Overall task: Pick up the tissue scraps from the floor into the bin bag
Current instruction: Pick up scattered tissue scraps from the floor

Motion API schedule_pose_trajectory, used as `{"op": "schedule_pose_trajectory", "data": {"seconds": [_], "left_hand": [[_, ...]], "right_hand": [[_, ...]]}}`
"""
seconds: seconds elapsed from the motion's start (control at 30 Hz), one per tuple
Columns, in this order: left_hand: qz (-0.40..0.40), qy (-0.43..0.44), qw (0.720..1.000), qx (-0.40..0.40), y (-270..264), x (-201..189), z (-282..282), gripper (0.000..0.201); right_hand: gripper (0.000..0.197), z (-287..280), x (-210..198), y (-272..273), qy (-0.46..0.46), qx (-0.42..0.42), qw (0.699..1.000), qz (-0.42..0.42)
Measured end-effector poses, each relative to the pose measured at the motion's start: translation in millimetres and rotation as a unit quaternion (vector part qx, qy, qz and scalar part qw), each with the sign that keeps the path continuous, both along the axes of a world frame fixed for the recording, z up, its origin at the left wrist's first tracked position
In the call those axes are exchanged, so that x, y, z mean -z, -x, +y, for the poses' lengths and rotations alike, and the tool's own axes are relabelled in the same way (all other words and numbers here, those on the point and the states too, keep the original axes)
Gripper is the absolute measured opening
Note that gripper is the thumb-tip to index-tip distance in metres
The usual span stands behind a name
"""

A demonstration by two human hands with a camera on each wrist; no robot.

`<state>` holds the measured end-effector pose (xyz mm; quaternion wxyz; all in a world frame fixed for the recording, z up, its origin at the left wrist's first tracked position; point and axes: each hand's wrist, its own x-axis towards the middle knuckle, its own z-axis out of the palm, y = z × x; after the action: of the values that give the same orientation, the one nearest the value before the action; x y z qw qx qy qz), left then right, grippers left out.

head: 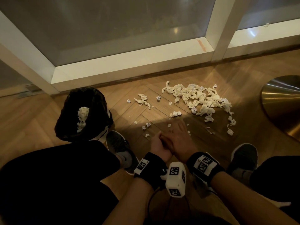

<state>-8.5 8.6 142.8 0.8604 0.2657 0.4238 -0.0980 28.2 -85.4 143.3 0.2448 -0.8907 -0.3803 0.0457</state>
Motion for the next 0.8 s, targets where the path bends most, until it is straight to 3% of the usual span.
{"op": "schedule_pose_trajectory", "data": {"seconds": [0.1,0.3,0.43,0.5,0.6,0.73,0.8], "left_hand": [[-0.016,0.050,0.998,-0.029,-4,3,-2,0.042],[-0.009,-0.002,1.000,-0.009,-13,-8,18,0.063],[0.001,-0.152,0.987,0.051,-24,-9,39,0.084],[0.035,-0.299,0.948,0.098,-31,-11,65,0.071],[0.069,-0.506,0.845,0.157,-39,-35,116,0.059],[0.088,-0.651,0.735,0.169,-42,-65,200,0.050],[0.085,-0.715,0.663,0.206,-41,-86,237,0.048]], "right_hand": [[0.020,3,-2,-5,-0.023,0.045,0.997,0.058],[0.034,15,-17,-6,-0.045,-0.006,0.989,0.138],[0.040,23,-23,-12,-0.059,-0.035,0.979,0.193],[0.045,21,-25,-16,-0.128,-0.011,0.965,0.228],[0.044,11,-26,-26,-0.157,0.047,0.955,0.246],[0.028,-9,0,-36,-0.054,0.108,0.944,0.308],[0.021,-24,25,-39,0.028,0.125,0.928,0.351]]}}
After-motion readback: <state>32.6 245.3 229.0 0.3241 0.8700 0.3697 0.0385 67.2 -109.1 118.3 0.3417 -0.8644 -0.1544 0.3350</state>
